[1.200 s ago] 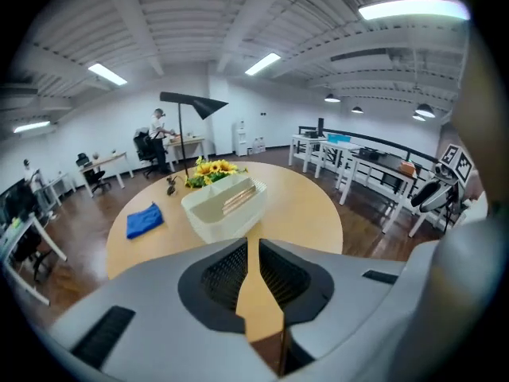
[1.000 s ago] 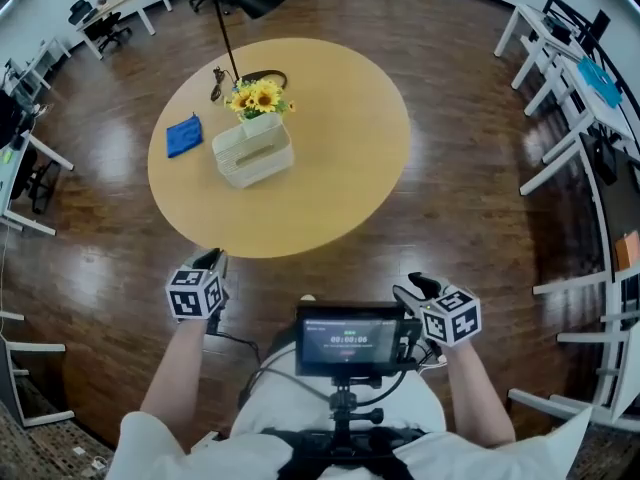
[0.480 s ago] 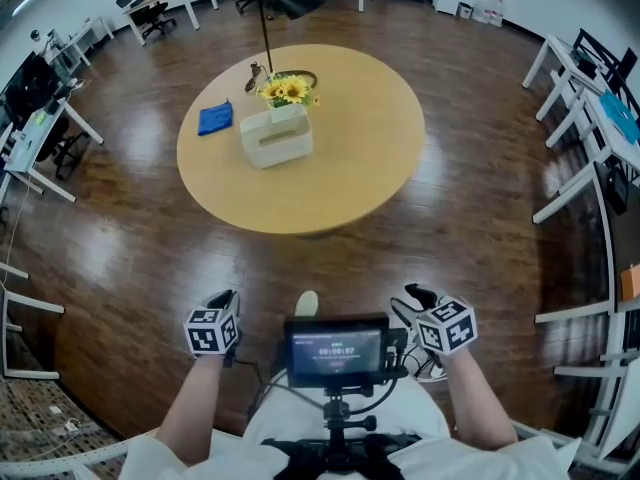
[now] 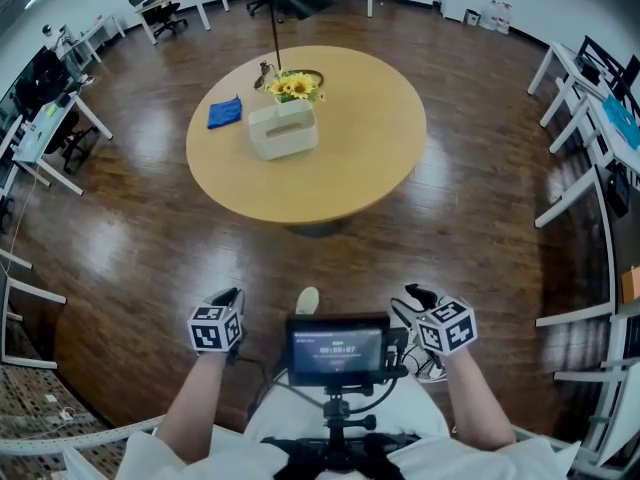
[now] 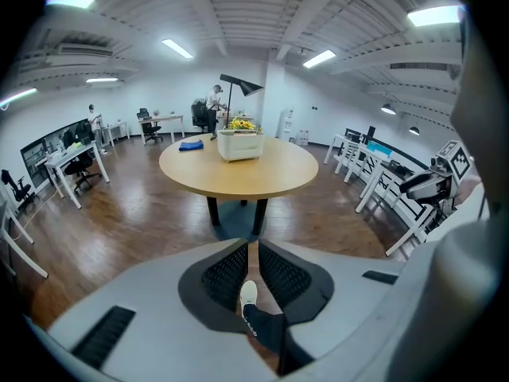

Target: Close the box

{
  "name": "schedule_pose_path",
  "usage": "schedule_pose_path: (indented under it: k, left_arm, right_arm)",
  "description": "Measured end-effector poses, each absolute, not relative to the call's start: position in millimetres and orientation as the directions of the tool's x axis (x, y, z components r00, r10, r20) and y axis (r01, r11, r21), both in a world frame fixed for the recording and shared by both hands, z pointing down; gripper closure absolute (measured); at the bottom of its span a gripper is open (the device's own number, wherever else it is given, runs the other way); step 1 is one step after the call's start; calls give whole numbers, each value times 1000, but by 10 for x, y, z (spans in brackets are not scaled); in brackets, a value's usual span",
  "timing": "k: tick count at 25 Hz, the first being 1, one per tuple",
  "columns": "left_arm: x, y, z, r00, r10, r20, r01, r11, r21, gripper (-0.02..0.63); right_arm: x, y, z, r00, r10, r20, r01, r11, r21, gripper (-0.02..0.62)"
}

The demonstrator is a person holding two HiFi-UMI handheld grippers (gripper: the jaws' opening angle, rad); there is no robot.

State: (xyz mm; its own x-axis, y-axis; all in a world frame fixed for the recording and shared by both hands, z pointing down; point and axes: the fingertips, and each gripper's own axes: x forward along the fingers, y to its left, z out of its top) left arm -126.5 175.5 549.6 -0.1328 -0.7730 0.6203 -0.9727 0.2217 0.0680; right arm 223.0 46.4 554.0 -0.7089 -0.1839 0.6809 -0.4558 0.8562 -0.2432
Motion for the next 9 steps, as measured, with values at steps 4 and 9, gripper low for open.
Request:
schedule_pose_path:
  k: [4,9]
  left_arm:
    - [-1229,1798,5482,-135,-776,616,-974,219,62,560]
    - [-1192,1866,5513,-128,-772,623,-974,217,69,560]
  right_arm:
    - [2267,502,5524,-715,-185,675,-450,860,-241,410]
    - [2300,542,5524,-714,-187,674,-450,861,-237,410]
